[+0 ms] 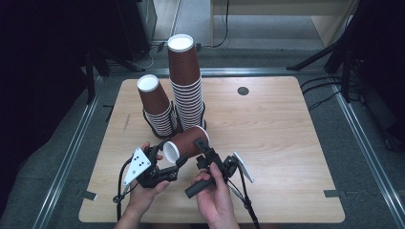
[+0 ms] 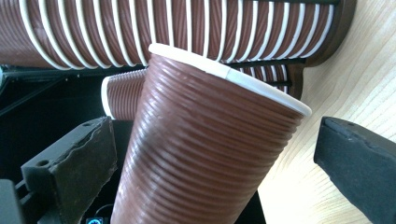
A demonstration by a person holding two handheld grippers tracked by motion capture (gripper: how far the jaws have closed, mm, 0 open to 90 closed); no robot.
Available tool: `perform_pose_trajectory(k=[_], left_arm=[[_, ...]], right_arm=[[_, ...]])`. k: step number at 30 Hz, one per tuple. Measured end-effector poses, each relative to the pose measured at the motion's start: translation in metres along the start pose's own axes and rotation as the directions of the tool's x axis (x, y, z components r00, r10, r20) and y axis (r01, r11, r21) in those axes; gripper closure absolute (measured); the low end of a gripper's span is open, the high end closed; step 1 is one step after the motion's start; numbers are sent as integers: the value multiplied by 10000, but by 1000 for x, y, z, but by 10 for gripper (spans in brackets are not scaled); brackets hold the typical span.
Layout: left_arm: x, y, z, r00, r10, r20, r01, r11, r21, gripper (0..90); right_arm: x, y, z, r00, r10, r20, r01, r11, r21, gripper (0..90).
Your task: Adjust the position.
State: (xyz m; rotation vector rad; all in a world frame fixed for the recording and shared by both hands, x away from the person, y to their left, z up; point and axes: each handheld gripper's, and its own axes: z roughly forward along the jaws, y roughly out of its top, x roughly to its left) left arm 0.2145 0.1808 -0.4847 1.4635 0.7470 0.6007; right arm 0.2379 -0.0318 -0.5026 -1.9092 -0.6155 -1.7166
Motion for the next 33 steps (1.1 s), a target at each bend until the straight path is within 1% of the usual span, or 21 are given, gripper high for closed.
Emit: perform_pose_trajectory(k=[3, 9, 12, 16, 19, 22, 25, 30, 33], left_arm=[[-1, 0, 0, 10000, 49, 80, -49, 10000, 18, 236], [-2, -1, 1, 9995, 170, 268, -170, 9999, 3, 237], [-4, -2, 2, 9991, 241, 353, -241, 9997, -2, 237], [-4, -2, 2, 9986, 301, 425, -301, 9995, 3, 237], [-4, -2, 2, 9985, 309, 443, -308, 9995, -18, 237], [-3, -2, 1, 9982, 344, 487, -344, 9994, -11, 237], [-3, -2, 1, 9979, 401, 516, -401, 9992, -19, 237], [-3, -2, 1, 9975, 455, 543, -456, 9990, -4, 238], [-5, -3, 2, 9968, 552, 584, -556, 9984, 43, 239]], right_arm=[[0, 0, 2, 9999, 66, -105, -66, 10000, 2, 0], [1, 1, 7, 9993, 379, -59, -379, 9993, 14, 0], [1, 1, 9, 9994, 341, -13, -341, 9994, -16, 0], [0, 2, 12, 9991, 423, 36, -423, 9991, 3, 7], [-1, 2, 13, 9990, 449, -58, -449, 9990, 13, 19], [-1, 2, 14, 9979, 585, -273, -581, 9982, 179, 48], [-1, 3, 13, 9954, 744, -600, -719, 9965, 425, 85], [-1, 4, 13, 9957, 681, -622, -655, 9969, 428, 84], [-1, 4, 13, 9961, 653, -601, -631, 9973, 367, 81]])
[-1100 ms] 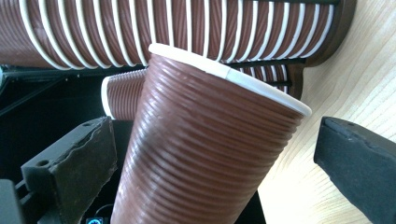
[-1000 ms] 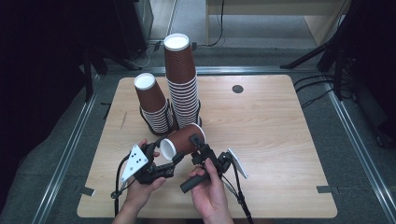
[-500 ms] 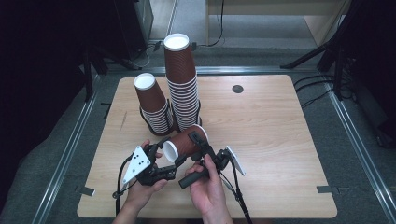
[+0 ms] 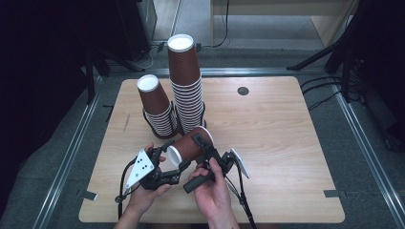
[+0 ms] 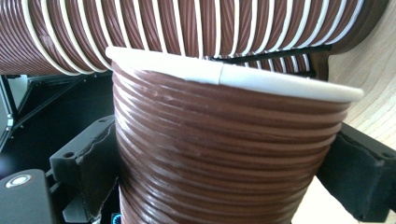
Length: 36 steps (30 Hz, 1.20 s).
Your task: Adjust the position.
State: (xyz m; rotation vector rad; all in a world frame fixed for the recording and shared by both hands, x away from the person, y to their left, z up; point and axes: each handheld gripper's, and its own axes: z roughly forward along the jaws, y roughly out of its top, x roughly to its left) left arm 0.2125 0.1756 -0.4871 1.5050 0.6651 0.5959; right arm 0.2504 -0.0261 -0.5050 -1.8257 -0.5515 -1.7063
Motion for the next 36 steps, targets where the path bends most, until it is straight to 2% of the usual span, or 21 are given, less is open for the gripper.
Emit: perform_pose_trajectory(k=[3, 15, 17, 18, 22, 26, 36], left_arm=[[-2, -1, 1, 9998, 184, -1, -184, 9998, 75, 239], [-3, -1, 0, 9998, 196, 31, -197, 9997, 156, 224], [-3, 0, -1, 9996, 297, 8, -297, 9994, 158, 219], [-3, 0, -1, 9996, 280, 55, -281, 9994, 199, 217], [-2, 2, -1, 9998, 102, 158, -111, 9983, 570, 102], [-2, 2, 0, 9999, -54, 100, 47, 9977, 676, 56], [-1, 2, -1, 9999, -159, -44, 162, 9966, 813, 34]], right_arm=[[-1, 0, 1, 10000, 9, 28, -9, 10000, 14, 83], [-1, 0, -2, 9998, -195, -58, 194, 9998, -83, 124], [-1, 0, -2, 9998, -176, -38, 176, 9998, 21, 126], [-1, 0, -2, 9998, -175, -42, 175, 9998, 37, 126], [0, 0, -3, 9995, -223, -208, 223, 9998, 11, 127], [0, 1, -3, 9990, -415, -164, 414, 9991, -48, 128], [3, 7, -6, 9953, -968, -91, 963, 9942, -488, 128]])
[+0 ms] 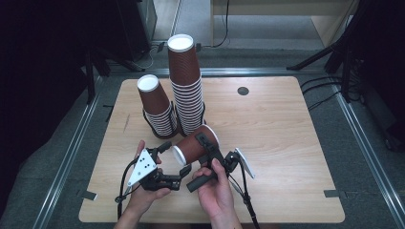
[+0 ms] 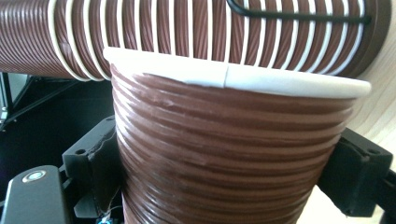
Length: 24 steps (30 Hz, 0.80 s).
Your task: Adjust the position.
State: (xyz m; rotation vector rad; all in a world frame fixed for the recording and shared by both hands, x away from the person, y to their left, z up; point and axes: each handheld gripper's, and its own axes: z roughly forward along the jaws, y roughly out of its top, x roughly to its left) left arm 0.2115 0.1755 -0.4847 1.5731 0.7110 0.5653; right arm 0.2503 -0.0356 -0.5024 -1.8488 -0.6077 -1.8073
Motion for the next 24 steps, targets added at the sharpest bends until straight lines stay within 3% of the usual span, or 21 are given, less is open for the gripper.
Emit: perform_pose_trajectory(k=[13, 18, 24], left_arm=[[3, -1, -2, 9998, -38, -218, 40, 10000, 75, 34], [5, -2, -2, 9996, -82, -280, 85, 9999, 121, 34], [6, -3, -2, 9994, -110, -322, 116, 9997, 195, 34]], right_arm=[[5, 12, -5, 9933, -1124, 265, 1140, 9908, -724, 128], [7, 16, -8, 9870, -1574, 336, 1599, 9827, -932, 128], [10, 19, -11, 9711, -2342, 465, 2382, 9635, -1223, 128]])
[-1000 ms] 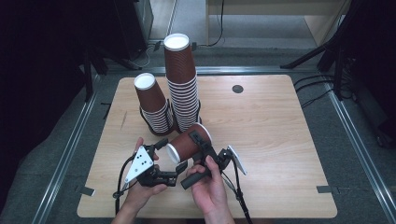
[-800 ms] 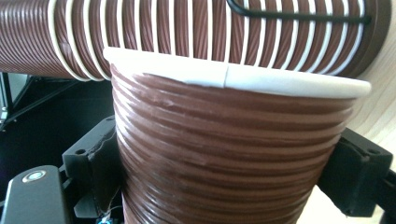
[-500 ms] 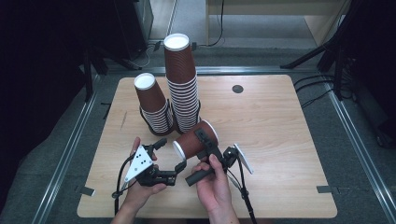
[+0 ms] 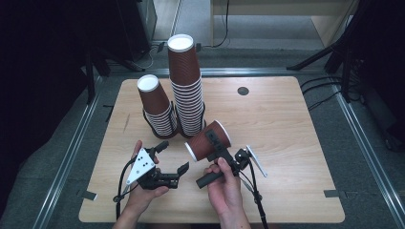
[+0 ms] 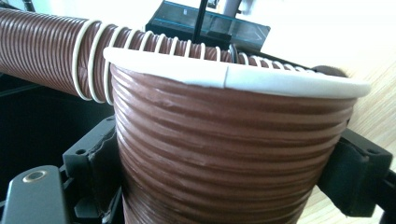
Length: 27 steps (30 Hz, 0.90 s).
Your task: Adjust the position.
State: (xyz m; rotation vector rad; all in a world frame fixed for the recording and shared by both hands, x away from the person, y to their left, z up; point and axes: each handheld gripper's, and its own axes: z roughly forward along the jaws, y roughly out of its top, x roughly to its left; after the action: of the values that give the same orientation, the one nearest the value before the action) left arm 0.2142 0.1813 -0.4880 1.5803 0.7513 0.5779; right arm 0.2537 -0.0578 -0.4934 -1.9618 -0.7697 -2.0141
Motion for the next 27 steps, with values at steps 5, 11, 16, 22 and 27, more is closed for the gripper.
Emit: perform_pose_trajectory(k=[5, 11, 16, 22, 27], left_arm=[[1, -1, 0, 10000, -23, -47, 23, 10000, 49, 34], [2, -2, 1, 9999, -68, -73, 69, 10000, 58, 34], [2, -2, 0, 9999, -70, -102, 71, 9999, 74, 34], [3, -2, 0, 9999, -83, -107, 84, 9999, 75, 34], [3, -2, 0, 9999, -96, -119, 96, 9999, 57, 34]], right_arm=[[0, 3, -2, 9987, -492, 117, 493, 9987, -119, 128], [2, 5, -4, 9918, -1263, 218, 1270, 9914, -327, 128], [4, 7, -6, 9819, -1851, 393, 1870, 9810, -514, 128], [7, 10, -6, 9610, -2713, 535, 2748, 9584, -771, 128], [8, 11, -7, 9353, -3447, 801, 3515, 9310, -981, 128]])
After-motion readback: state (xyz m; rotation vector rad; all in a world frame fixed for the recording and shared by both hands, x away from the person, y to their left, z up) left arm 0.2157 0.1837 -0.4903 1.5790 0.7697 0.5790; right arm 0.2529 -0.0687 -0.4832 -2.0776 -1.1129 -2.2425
